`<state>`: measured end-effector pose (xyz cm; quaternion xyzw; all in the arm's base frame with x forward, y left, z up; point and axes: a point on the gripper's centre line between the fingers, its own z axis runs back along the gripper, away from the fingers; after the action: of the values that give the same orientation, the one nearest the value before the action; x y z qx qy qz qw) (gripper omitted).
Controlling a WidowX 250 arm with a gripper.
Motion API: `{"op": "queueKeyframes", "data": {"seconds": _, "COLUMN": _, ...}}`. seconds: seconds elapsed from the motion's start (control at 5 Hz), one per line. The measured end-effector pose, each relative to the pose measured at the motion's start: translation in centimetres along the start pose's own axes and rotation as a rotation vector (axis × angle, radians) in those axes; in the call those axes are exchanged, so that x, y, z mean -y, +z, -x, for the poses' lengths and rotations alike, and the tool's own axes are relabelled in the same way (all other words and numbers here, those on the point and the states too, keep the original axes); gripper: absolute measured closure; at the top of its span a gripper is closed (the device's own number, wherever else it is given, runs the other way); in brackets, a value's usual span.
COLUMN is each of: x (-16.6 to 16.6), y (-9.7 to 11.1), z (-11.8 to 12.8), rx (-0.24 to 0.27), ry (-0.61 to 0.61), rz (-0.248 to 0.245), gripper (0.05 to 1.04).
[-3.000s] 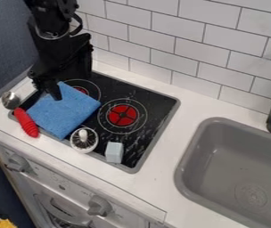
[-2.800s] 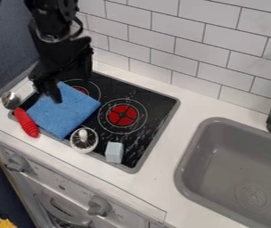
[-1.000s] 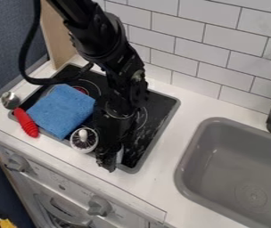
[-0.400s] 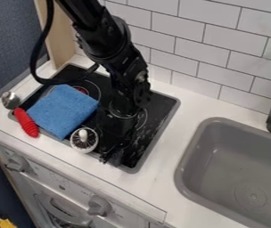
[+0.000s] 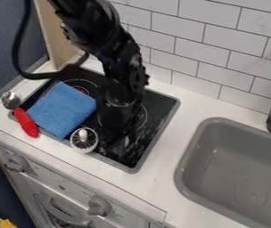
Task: Move the cube to the top left of the right burner
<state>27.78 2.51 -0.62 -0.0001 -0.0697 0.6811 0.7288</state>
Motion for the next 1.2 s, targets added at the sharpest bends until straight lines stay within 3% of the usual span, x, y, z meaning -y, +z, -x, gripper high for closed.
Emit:
{"op": "queueKeyframes", "data": {"seconds": 0.2, "x": 0.6, "y": 1.9, "z": -0.6, "rx": 0.022, "ry": -0.027, "rz": 0.034, "gripper": 0.588}}
{"op": "queueKeyframes", "data": {"seconds": 0.6, "x": 4.1, "y": 3.8, "z": -2.7, "rx": 0.047, "ry": -0.053, "rz": 0.087, "gripper": 0.588}}
{"op": "queueKeyframes", "data": {"seconds": 1.2, "x": 8.3, "y": 0.3, "z": -6.7, "rx": 0.08, "ry": -0.024, "rz": 0.055, "gripper": 0.588}}
